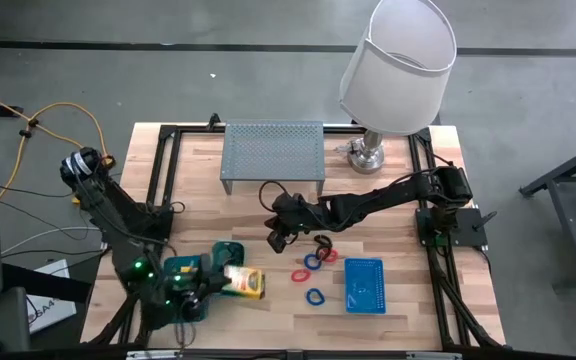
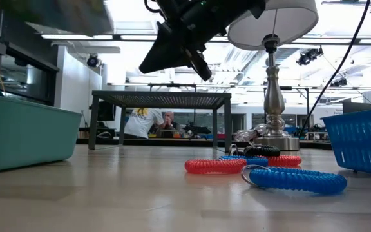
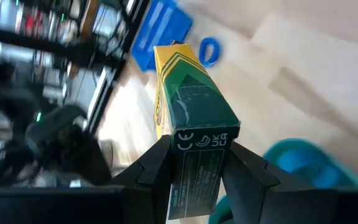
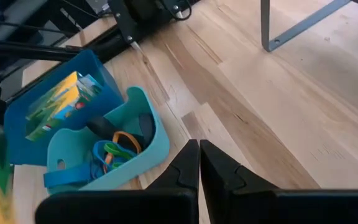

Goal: Pick & Place Office Desk Supplies
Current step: Put the box of crayons into the light blue bin

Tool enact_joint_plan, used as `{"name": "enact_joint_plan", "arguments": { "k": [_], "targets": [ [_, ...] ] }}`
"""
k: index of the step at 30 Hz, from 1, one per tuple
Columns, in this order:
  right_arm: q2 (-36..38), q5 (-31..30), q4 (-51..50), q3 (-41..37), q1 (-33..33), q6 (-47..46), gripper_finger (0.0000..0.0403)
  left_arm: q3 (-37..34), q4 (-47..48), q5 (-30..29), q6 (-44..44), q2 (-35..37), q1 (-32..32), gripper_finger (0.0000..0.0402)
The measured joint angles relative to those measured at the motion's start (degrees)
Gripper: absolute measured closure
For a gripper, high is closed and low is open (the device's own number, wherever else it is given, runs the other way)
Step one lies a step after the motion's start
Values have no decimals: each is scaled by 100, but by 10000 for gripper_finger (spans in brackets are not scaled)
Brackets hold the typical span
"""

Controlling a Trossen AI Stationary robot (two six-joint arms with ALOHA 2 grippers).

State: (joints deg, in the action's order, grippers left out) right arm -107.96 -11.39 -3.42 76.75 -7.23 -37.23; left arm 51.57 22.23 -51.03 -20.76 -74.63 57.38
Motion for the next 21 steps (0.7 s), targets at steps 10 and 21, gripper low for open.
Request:
{"name": "enact_joint_plan", "arguments": {
  "k": [10,21],
  "targets": [
    [0,0,126,0,-1,-1,401,0,29,1034,790,204,949,288],
    [0,1,157,0,-1,0,401,0,1311,1881,1683,1410,1356,288]
  ]
}}
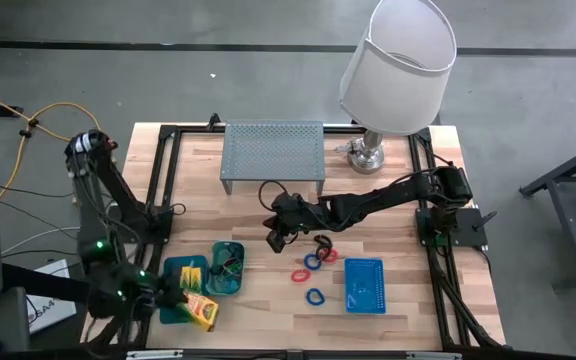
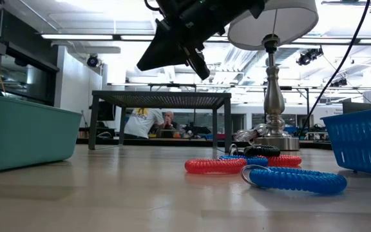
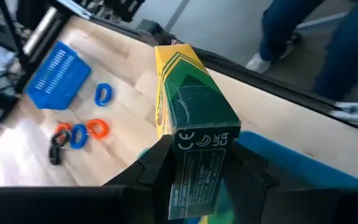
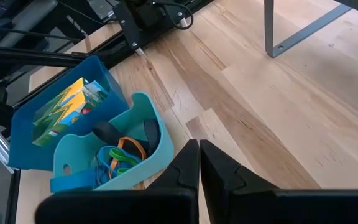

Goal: Pick & Place Office Desk Supplies
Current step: Put the box of crayons into the light blue bin

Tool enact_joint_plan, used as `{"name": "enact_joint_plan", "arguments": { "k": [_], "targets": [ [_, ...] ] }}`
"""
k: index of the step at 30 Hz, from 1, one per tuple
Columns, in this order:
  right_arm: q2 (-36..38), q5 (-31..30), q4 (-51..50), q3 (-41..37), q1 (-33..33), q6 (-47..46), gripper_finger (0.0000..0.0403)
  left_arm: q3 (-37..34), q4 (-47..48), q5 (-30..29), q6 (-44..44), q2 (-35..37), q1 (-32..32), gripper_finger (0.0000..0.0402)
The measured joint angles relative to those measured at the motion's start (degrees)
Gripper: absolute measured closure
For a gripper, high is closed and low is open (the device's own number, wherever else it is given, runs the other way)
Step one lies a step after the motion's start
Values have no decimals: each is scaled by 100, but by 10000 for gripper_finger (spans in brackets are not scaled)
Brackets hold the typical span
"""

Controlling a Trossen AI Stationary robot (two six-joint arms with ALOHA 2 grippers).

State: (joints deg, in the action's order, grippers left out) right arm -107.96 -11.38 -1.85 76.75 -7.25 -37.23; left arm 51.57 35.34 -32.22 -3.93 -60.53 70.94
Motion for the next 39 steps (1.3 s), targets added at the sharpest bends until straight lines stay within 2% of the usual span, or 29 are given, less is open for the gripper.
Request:
{"name": "enact_joint_plan", "arguments": {
  "k": [6,9,14,18,25,34,39],
  "targets": [
    [0,0,0,0,0,-2,401,0,200,722,63,568,258,288],
    [0,0,0,0,0,-1,401,0,493,954,360,772,436,288],
    [0,0,0,0,0,0,401,0,1026,999,958,1023,763,288],
    [0,0,0,0,0,0,401,0,1381,1173,730,1114,906,288],
    [-2,0,0,0,0,0,401,-188,1516,1885,585,1155,927,288],
    [-2,-2,0,0,0,0,401,-726,1221,2102,76,1772,866,288],
    [-2,0,-1,0,0,-2,401,-1148,909,2603,-144,2097,530,288]
  ]
}}
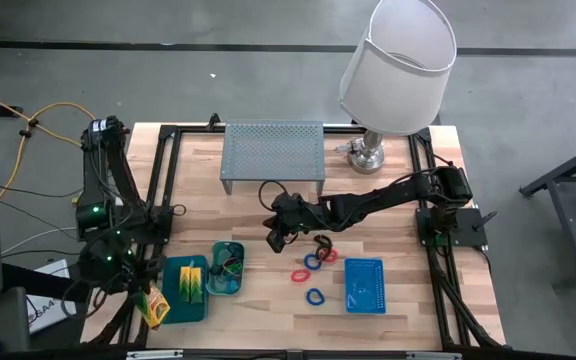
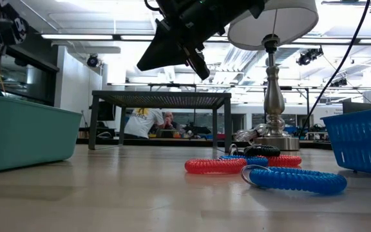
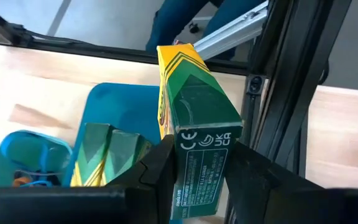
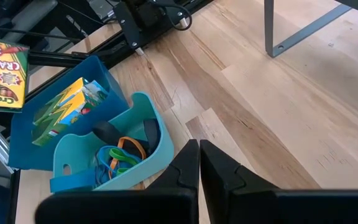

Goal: Pick & Place Office Desk Supplies
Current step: Put the box of crayons into the light blue bin

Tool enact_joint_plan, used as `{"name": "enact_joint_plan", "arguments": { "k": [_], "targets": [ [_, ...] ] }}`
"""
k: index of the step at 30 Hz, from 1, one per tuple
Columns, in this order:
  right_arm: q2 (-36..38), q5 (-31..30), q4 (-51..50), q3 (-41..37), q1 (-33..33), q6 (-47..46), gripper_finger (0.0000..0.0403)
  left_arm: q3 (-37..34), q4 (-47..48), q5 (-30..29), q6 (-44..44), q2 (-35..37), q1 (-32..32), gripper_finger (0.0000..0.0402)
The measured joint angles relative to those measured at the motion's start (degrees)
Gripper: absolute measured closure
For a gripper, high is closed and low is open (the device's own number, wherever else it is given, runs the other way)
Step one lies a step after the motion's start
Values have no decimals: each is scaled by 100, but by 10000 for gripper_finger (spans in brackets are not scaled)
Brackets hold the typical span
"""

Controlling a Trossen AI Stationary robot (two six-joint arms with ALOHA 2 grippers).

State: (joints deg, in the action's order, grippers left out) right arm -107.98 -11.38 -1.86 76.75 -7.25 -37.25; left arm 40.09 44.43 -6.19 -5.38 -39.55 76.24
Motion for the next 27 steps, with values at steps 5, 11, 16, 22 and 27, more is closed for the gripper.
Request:
{"name": "enact_joint_plan", "arguments": {
  "k": [5,11,16,22,27],
  "targets": [
    [0,-2,-1,0,1,1,401,-128,-97,545,-497,76,-501,288],
    [0,-2,-1,0,0,2,401,-128,-87,1201,-1157,-81,-1242,288],
    [0,0,-1,0,1,1,401,-230,-77,1762,-1675,-284,-1869,288],
    [0,-1,-1,0,0,0,401,-469,-9,2057,-2108,-336,-2384,288],
    [0,-2,-1,0,1,0,401,-476,68,2140,-2691,-336,-2672,288]
  ]
}}
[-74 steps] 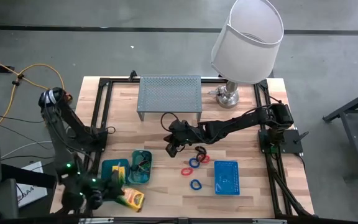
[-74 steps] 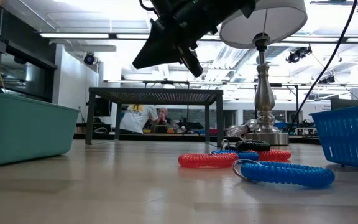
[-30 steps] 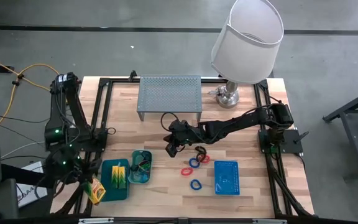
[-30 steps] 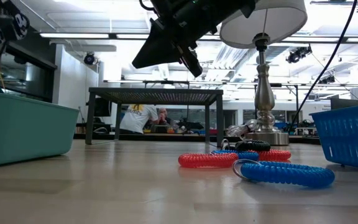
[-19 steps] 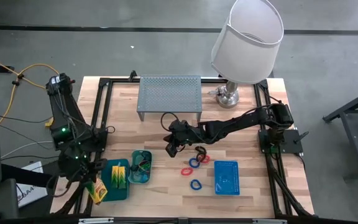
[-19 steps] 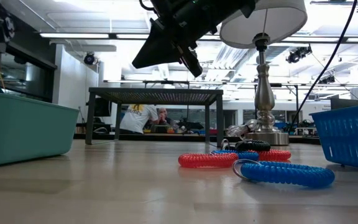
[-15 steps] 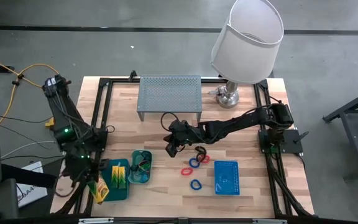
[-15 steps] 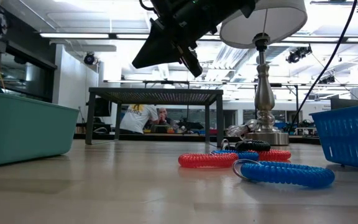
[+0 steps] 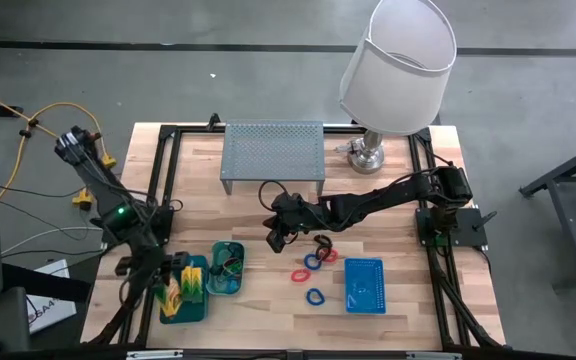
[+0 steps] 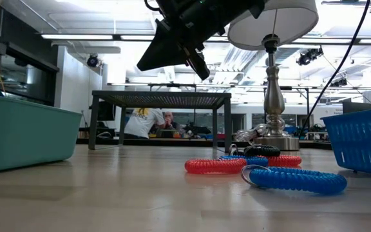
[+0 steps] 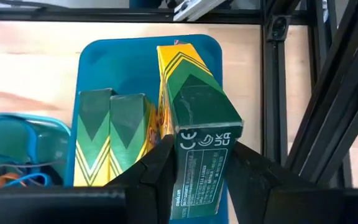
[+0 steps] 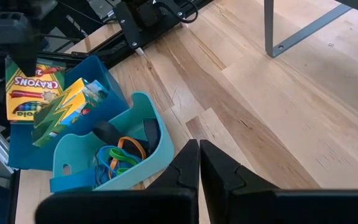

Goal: Pick & Place Office Desk Supplies
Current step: Put the box of crayons into the light blue bin

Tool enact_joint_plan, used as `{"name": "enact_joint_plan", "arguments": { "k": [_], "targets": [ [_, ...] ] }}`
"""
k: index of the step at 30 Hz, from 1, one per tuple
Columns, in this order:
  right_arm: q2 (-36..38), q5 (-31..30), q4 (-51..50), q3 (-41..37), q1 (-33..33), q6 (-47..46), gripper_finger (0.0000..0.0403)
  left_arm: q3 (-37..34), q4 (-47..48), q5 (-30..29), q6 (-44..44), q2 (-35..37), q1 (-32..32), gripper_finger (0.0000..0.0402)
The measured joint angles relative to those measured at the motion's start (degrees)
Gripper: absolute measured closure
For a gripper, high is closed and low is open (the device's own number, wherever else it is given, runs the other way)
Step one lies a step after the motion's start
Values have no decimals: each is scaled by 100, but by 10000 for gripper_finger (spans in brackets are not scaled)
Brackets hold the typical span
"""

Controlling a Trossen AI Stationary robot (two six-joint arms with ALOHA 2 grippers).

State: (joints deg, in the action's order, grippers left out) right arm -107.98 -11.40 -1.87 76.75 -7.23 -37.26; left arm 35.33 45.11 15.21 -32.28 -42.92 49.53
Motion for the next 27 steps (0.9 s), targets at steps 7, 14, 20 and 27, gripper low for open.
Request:
{"name": "enact_joint_plan", "arguments": {
  "k": [7,14,20,27],
  "targets": [
    [0,2,0,0,-1,2,401,-283,45,456,-382,-4,-506,288],
    [0,2,0,0,0,1,401,-348,32,847,-584,-3,-944,288],
    [0,1,0,0,0,1,401,-348,90,842,-541,-4,-1100,288],
    [0,0,0,0,0,1,401,-441,78,775,-525,-4,-1126,288]
  ]
}}
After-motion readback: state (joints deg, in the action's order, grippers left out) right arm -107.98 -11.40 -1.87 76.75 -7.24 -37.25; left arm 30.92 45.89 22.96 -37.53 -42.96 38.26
